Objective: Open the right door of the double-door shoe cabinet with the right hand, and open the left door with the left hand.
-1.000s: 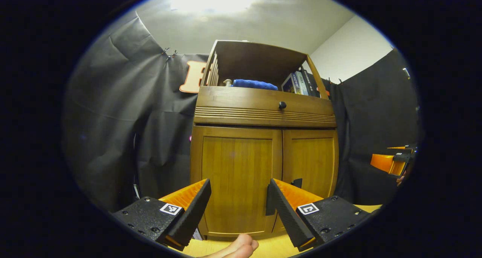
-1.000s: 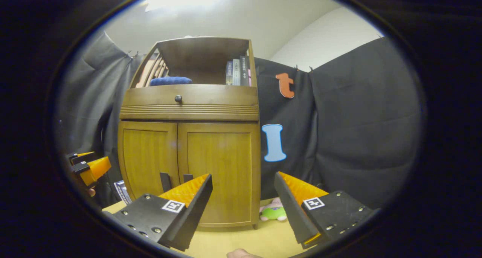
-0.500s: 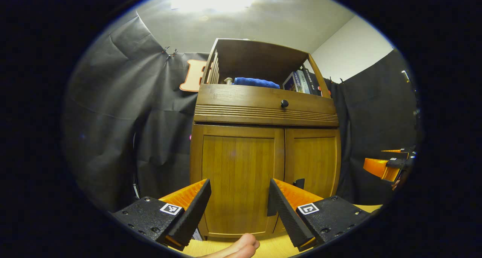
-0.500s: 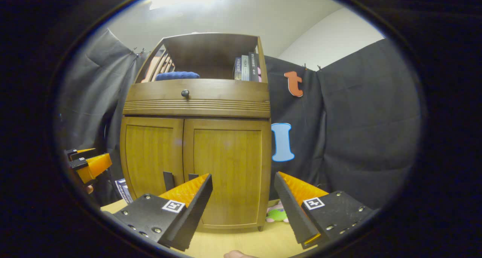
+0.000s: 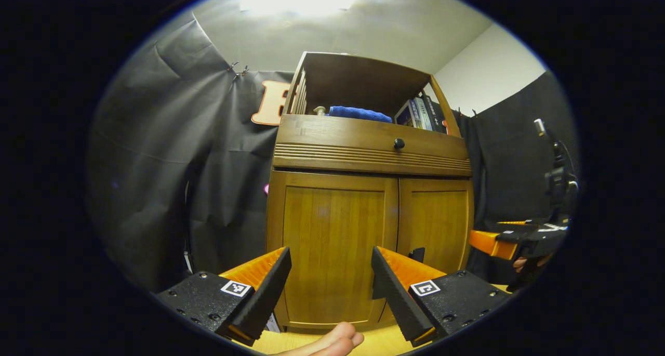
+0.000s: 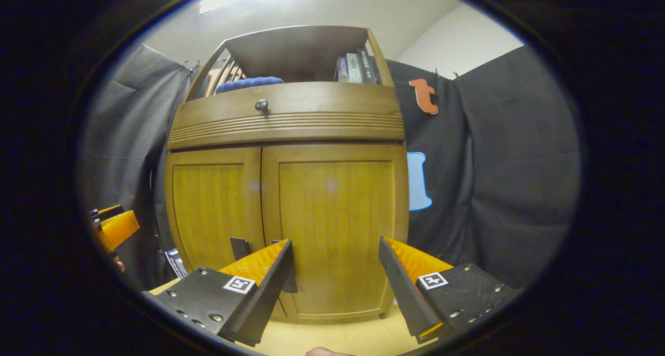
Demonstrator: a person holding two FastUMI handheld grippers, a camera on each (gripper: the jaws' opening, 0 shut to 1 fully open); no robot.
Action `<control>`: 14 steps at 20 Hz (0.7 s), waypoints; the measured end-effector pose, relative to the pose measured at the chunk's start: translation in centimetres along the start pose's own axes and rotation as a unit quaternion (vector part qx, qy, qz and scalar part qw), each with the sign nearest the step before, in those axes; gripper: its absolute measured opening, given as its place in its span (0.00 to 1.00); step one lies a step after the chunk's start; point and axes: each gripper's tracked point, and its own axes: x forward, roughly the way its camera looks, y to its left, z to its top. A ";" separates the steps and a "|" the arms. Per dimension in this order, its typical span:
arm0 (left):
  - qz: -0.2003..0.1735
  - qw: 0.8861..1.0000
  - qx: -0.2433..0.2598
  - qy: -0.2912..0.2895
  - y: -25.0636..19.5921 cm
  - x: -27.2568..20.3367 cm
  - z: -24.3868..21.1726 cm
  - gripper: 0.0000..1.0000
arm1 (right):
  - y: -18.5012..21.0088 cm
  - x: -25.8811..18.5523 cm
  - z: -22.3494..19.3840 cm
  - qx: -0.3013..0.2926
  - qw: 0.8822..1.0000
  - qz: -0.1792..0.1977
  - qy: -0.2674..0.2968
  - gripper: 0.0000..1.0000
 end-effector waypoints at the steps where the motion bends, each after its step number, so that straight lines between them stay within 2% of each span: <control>1: 0.002 1.000 -0.002 -0.001 0.1 0.0 0.0 0.93 | 0.7 0.7 -0.5 -0.002 1.000 0.005 0.004 0.98; 3: 0.008 1.000 -0.006 -0.001 0.6 -0.2 0.1 0.92 | 2.2 2.3 -1.6 0.000 1.000 0.012 0.008 1.00; 4: 0.010 1.000 -0.006 -0.003 0.7 -0.2 0.3 0.95 | 3.0 3.1 -2.4 0.006 1.000 0.016 0.013 0.94; 5: 0.011 1.000 -0.004 -0.004 1.1 -0.2 0.3 0.92 | 4.2 4.0 -3.3 0.013 0.999 0.026 0.023 0.98; 7: 0.011 1.000 -0.002 -0.003 1.4 -0.3 0.2 0.92 | 5.9 5.5 -5.3 0.016 0.998 0.042 0.048 0.98; 8: 0.006 1.000 -0.002 -0.002 1.3 -0.3 0.3 0.92 | 6.2 6.3 -6.2 0.014 0.997 0.040 0.057 0.94; 9: 0.003 1.000 -0.002 -0.003 1.3 -0.2 0.2 0.92 | 6.4 7.2 -6.9 0.016 0.997 0.039 0.062 0.99; 10: 0.002 1.000 -0.002 -0.002 1.4 -0.1 0.2 0.92 | 6.7 8.0 -7.4 0.021 0.997 0.041 0.066 0.94; 11: 0.004 1.000 -0.001 -0.001 1.8 0.0 0.1 0.92 | 6.9 8.6 -7.8 0.025 0.996 0.044 0.068 0.99; 13: 0.011 1.000 0.000 0.005 2.3 0.2 -0.3 0.95 | 7.1 9.6 -8.7 0.029 0.996 0.047 0.072 0.99; 14: 0.012 1.000 0.000 0.007 2.3 0.4 -0.4 0.95 | 7.5 9.9 -8.8 0.030 0.996 0.049 0.074 0.94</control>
